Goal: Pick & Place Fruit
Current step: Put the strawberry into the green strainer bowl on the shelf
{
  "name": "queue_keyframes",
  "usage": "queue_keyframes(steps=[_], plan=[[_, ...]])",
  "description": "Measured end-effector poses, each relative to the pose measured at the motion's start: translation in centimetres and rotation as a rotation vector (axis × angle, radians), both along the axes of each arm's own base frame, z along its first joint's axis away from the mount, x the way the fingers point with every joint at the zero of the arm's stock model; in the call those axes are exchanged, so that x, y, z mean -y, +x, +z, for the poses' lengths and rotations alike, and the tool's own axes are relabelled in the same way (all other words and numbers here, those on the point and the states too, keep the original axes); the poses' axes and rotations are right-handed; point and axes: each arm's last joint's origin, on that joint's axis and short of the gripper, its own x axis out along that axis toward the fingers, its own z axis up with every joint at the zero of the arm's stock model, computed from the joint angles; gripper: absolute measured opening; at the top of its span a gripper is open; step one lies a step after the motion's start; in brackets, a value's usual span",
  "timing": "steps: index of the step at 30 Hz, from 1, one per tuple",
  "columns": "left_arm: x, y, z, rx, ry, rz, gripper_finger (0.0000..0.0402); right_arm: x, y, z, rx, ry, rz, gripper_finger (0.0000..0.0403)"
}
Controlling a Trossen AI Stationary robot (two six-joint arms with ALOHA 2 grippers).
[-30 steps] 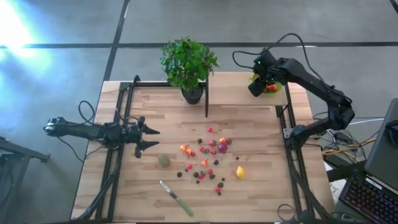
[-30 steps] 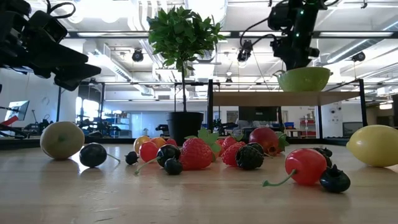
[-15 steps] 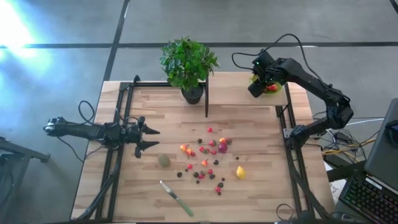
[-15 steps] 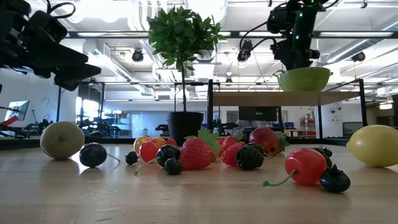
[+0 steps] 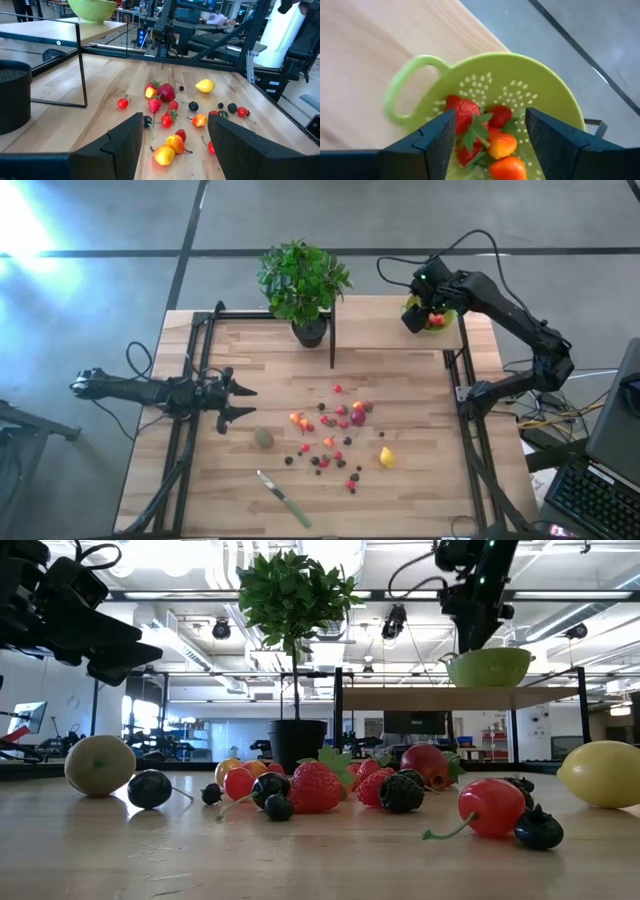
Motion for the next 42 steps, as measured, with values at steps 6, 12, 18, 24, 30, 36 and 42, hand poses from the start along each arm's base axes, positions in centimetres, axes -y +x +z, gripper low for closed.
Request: queue_keyframes(steps=[6,12,18,24,30,36,42], plan=[[0.0,0.0,0.0,0.000,0.000,0.000,0.0229,-2.6,-0.4,2.3,0.135,0.003,0.113,0.0208],[0.0,0.0,0.0,0.000,0.000,0.000,0.0229,-6.1,-0.5,3.8,0.253,0.028,0.250,0.0184],[0.0,0.0,0.0,0.000,0.000,0.000,0.0229,-10.1,0.1,4.5,0.308,0.060,0.400,0.0162],[0.0,0.0,0.0,0.000,0.000,0.000,0.0229,-14.1,1.7,4.2,0.321,0.125,0.549,0.0144],[0.0,0.0,0.0,0.000,0.000,0.000,0.0229,-17.9,4.6,2.7,0.245,0.108,0.683,0.0135],[0.0,0.0,0.0,0.000,0.000,0.000,0.0229,-20.8,7.2,0.3,0.122,0.135,0.782,0.0145],[0.0,0.0,0.0,0.000,0.000,0.000,0.0229,-22.0,8.8,-1.6,0.020,0.148,0.845,0.0160]])
